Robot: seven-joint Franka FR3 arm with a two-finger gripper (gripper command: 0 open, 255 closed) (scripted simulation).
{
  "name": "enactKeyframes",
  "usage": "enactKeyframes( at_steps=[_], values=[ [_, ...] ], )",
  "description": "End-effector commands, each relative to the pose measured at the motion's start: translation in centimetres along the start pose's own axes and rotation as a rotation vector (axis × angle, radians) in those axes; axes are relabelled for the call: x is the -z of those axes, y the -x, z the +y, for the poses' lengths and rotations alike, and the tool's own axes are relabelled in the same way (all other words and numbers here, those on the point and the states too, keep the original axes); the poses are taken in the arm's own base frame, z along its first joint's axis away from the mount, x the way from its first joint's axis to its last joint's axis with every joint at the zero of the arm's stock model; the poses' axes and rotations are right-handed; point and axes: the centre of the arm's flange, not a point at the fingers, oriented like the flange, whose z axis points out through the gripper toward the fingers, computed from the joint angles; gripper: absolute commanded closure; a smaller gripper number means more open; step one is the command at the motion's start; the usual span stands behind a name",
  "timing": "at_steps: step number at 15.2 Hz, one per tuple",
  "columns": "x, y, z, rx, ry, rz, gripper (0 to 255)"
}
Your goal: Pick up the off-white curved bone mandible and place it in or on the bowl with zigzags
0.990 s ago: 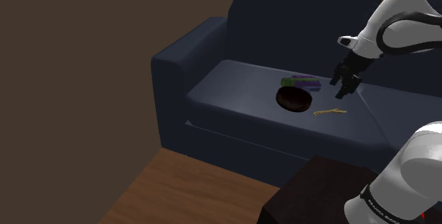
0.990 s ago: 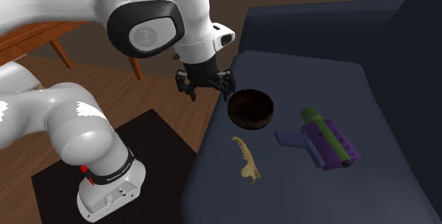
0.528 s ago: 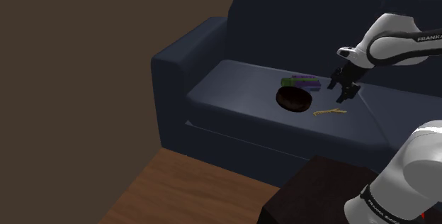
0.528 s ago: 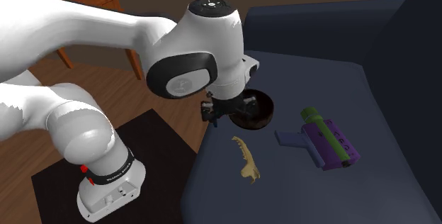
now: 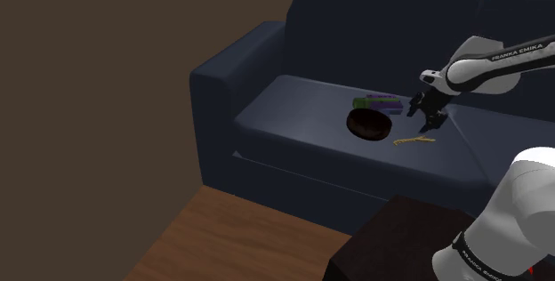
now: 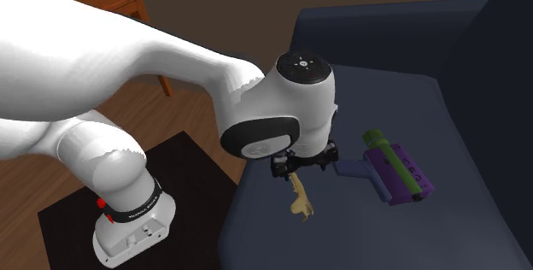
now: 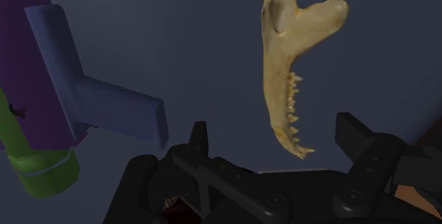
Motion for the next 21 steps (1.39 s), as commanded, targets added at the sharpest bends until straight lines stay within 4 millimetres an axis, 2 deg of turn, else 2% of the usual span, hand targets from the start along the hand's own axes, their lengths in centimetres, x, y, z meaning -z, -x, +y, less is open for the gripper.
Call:
enactKeyframes(
  at_steps=[1, 5, 13, 14, 21],
  values=[
    [-1.1, 0.0, 0.0, 0.005, 0.001, 0.000, 0],
    [-3.5, 0.0, 0.0, 0.005, 0.001, 0.000, 0],
    [-3.5, 0.0, 0.0, 0.005, 0.001, 0.000, 0],
    [-3.5, 0.0, 0.0, 0.005, 0.001, 0.000, 255],
    [-3.5, 0.0, 0.0, 0.005, 0.001, 0.000, 255]
  ],
)
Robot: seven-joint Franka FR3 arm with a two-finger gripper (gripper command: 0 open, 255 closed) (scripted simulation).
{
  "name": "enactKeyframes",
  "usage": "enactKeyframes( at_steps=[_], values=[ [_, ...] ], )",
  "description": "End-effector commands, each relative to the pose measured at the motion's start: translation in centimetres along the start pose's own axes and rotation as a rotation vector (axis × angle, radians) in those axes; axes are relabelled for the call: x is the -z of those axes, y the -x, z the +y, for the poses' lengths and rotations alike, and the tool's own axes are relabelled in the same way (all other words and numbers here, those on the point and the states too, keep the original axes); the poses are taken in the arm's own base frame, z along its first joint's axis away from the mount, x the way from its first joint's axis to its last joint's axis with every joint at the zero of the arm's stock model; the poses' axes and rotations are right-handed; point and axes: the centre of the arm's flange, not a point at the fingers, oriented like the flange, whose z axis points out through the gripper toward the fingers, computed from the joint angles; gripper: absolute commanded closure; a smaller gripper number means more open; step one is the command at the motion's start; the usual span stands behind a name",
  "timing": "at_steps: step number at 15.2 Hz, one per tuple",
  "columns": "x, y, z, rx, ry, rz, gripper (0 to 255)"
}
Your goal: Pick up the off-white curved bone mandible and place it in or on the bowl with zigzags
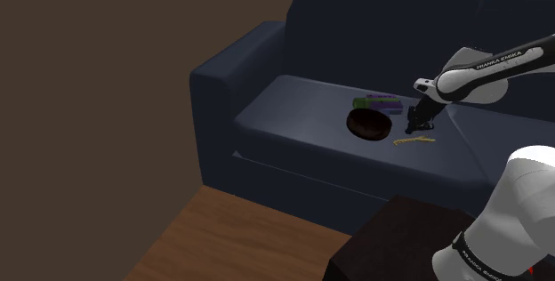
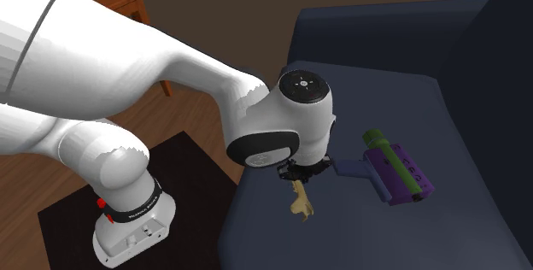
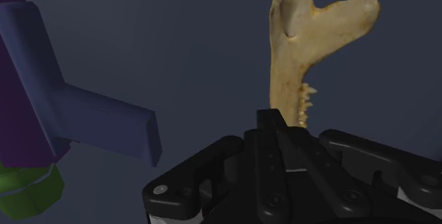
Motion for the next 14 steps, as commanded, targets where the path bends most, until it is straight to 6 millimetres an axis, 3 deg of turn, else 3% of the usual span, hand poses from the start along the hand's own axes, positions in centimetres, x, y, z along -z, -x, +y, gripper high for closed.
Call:
enactKeyframes(
  at_steps=[1, 2, 3, 5, 14],
  values=[
    [0.0, 0.0, 0.0, 0.000, 0.000, 0.000, 255],
    [0.0, 0.0, 0.0, 0.000, 0.000, 0.000, 255],
    [0.0, 0.0, 0.0, 0.000, 0.000, 0.000, 0],
    [0.3, -1.3, 2.5, -0.030, -0.233, -0.208, 0],
    [-3.5, -0.5, 1.5, -0.030, -0.233, -0.208, 0]
  ],
)
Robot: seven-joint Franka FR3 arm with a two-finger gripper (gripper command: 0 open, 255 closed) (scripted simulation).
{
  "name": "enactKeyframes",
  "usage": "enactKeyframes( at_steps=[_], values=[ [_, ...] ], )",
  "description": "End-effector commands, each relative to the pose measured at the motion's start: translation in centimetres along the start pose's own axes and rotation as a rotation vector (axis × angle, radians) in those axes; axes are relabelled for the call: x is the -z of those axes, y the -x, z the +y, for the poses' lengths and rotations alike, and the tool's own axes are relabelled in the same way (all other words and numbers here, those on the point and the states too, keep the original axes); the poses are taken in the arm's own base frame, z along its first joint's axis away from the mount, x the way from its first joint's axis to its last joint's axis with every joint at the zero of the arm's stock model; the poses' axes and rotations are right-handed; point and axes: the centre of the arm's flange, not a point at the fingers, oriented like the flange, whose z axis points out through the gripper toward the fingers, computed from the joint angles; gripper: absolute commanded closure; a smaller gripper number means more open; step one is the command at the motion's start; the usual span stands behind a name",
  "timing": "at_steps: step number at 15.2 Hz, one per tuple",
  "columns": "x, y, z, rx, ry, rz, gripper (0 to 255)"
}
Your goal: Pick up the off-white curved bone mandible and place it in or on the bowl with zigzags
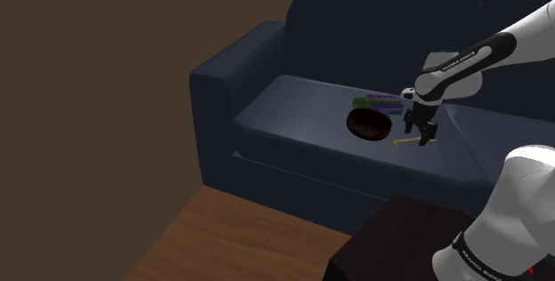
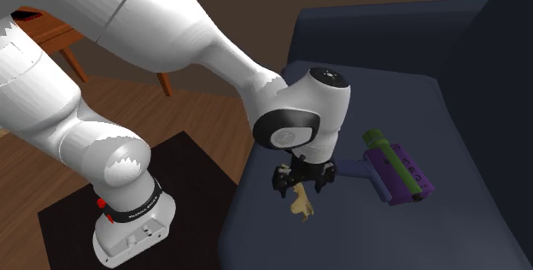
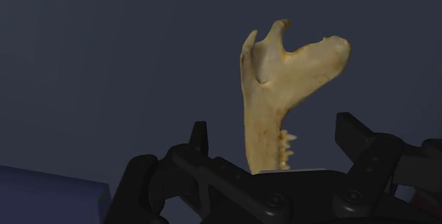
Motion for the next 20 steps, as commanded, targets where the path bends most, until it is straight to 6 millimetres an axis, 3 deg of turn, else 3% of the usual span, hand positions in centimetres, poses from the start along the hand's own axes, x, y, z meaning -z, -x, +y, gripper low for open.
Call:
enactKeyframes(
  at_steps=[1, 6, 7, 16, 20],
  values=[
    [-0.3, 0.0, 0.0, 0.000, 0.000, 0.000, 0],
    [-0.3, 0.0, 0.0, 0.000, 0.000, 0.000, 0],
    [-0.3, 0.0, 0.0, 0.000, 0.000, 0.000, 255],
    [-0.3, 0.0, 0.0, 0.000, 0.000, 0.000, 255],
    [1.8, 0.2, -0.2, 0.000, 0.000, 0.000, 255]
  ],
)
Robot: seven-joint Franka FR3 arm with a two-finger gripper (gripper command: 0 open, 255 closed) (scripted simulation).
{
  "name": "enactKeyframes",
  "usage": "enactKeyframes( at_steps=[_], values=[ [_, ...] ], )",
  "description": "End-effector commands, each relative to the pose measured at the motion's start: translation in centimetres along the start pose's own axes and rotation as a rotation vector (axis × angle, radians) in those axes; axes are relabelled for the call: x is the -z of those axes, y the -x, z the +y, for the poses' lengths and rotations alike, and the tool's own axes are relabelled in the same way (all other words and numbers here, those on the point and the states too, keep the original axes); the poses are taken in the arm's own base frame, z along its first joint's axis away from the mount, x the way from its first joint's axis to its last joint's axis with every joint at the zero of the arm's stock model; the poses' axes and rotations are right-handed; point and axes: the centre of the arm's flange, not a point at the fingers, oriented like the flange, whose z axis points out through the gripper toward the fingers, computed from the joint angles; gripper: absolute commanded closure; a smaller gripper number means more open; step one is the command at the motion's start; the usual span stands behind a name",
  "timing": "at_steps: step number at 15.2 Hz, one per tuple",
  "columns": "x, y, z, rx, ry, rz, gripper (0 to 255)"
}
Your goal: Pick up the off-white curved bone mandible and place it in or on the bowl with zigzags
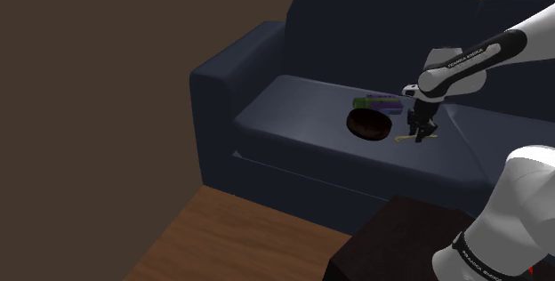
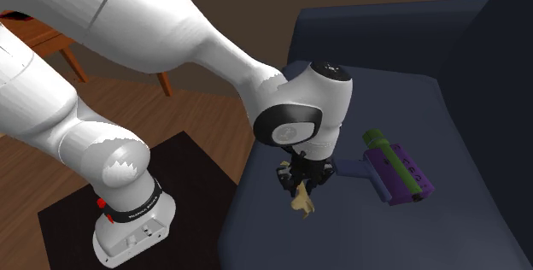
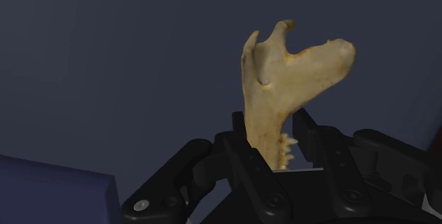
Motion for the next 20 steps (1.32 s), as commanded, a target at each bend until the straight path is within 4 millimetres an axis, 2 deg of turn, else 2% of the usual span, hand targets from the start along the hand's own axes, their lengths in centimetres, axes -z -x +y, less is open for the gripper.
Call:
enactKeyframes(
  at_steps=[1, 20],
  values=[
    [1.1, 0.0, -0.1, 0.000, 0.000, -0.001, 255],
    [11.0, 0.7, -0.7, 0.000, 0.000, -0.001, 255]
  ],
)
